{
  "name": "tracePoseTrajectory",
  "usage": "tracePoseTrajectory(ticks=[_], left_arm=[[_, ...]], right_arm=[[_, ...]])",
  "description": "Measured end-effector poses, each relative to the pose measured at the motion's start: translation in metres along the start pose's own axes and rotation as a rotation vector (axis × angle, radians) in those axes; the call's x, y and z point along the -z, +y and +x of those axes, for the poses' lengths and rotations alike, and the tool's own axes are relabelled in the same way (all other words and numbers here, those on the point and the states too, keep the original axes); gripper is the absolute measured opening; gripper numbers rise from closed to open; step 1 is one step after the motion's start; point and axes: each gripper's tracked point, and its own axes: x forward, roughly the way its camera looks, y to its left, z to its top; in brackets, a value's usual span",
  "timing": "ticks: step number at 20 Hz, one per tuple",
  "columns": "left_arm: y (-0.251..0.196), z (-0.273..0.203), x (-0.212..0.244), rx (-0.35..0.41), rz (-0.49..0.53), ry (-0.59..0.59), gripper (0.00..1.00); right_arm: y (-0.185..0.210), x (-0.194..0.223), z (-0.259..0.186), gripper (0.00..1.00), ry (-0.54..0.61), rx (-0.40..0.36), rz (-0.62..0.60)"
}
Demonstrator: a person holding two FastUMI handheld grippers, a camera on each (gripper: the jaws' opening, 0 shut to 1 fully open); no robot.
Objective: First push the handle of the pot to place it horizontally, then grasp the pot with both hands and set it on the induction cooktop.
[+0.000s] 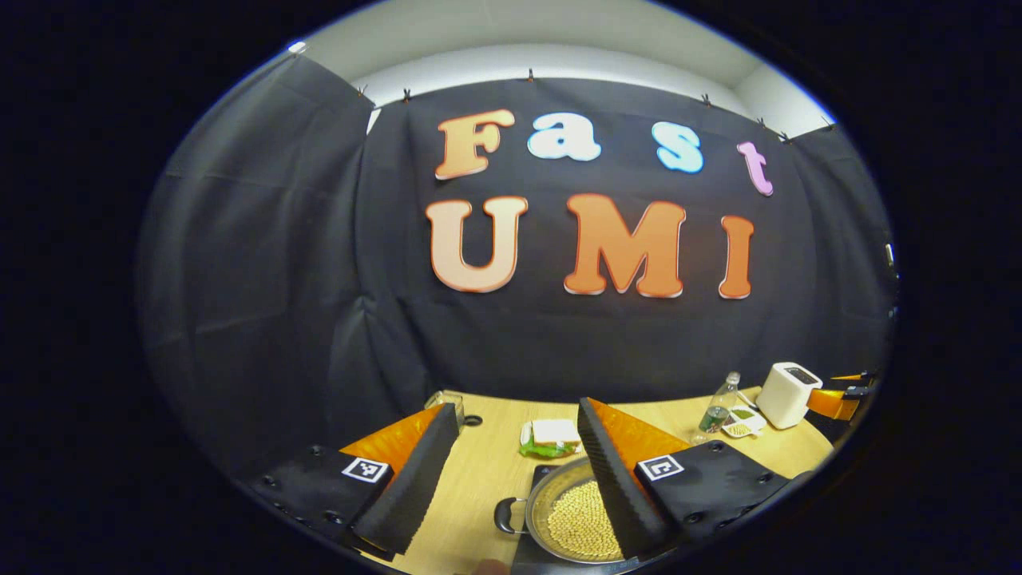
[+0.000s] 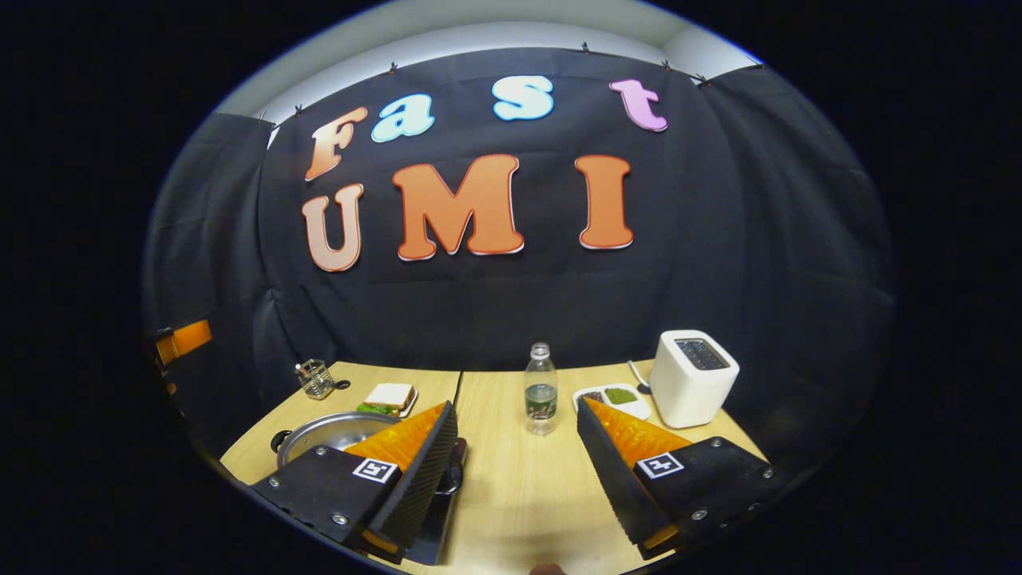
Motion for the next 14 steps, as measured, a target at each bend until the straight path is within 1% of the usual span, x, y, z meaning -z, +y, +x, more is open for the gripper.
tracePoseTrajectory(ticks=[3, 5, 7, 9, 11, 12, 14], left_arm=[[0.004, -0.036, -0.046, 0.005, -0.028, -0.078, 0.99], [0.012, -0.052, -0.066, -0.008, -0.044, -0.121, 0.99], [0.021, -0.066, -0.073, -0.020, -0.046, -0.137, 0.99], [0.034, -0.079, -0.082, -0.051, -0.056, -0.148, 0.99], [0.040, -0.088, -0.093, -0.086, -0.058, -0.186, 0.99], [0.042, -0.094, -0.098, -0.092, -0.058, -0.205, 0.99], [0.038, -0.106, -0.104, -0.086, -0.064, -0.234, 0.99]], right_arm=[[-0.037, -0.038, -0.033, 0.94, -0.091, 0.034, -0.028], [-0.061, -0.057, -0.056, 0.94, -0.136, 0.063, -0.053], [-0.077, -0.071, -0.077, 0.93, -0.166, 0.079, -0.075], [-0.094, -0.083, -0.097, 0.93, -0.205, 0.104, -0.095], [-0.108, -0.091, -0.110, 0.93, -0.236, 0.129, -0.102], [-0.113, -0.092, -0.116, 0.99, -0.246, 0.137, -0.096], [-0.119, -0.090, -0.122, 0.99, -0.249, 0.136, -0.081]])
